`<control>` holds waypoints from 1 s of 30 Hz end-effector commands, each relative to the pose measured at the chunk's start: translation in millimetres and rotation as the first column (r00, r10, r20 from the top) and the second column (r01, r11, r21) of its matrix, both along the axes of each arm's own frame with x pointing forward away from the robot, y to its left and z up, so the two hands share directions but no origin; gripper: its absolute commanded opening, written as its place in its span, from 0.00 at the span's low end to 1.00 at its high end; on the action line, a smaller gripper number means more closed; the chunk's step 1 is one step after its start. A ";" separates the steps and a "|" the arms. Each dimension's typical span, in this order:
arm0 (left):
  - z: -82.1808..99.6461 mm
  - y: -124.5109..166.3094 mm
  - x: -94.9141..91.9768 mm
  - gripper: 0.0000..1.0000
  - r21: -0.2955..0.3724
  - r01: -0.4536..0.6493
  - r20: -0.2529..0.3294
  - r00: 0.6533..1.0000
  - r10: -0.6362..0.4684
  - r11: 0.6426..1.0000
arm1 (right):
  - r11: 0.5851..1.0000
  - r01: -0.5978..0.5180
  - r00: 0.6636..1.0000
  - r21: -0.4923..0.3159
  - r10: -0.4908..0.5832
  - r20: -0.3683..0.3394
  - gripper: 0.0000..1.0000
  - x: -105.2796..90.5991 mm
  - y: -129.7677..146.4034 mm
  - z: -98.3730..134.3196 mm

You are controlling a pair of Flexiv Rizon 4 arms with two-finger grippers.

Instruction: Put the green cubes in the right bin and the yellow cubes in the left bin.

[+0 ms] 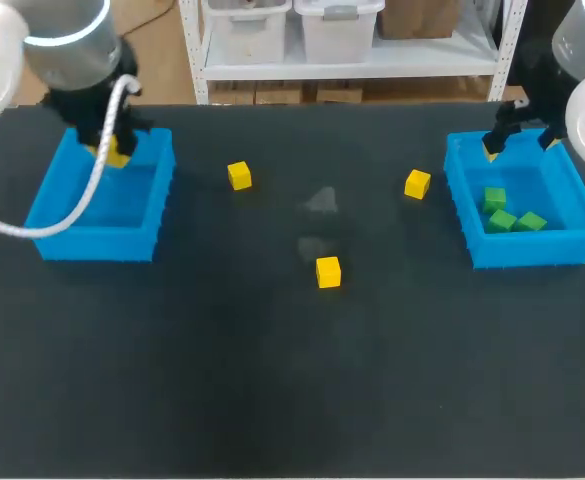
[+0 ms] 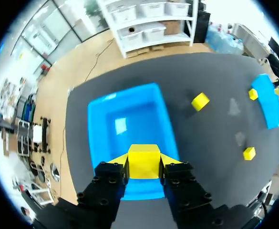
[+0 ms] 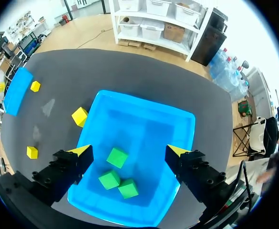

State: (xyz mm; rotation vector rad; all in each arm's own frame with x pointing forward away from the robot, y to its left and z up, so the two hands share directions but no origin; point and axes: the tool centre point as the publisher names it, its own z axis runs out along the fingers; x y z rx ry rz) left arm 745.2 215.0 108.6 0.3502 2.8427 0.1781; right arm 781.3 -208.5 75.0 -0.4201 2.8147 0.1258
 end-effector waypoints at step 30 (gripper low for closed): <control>-21.6 -224.5 -51.3 1.00 -0.096 0.600 -0.011 0.798 -0.603 0.795 | 1.000 0.004 1.000 -0.003 -0.004 0.009 1.00 -3.8 -0.2 0.5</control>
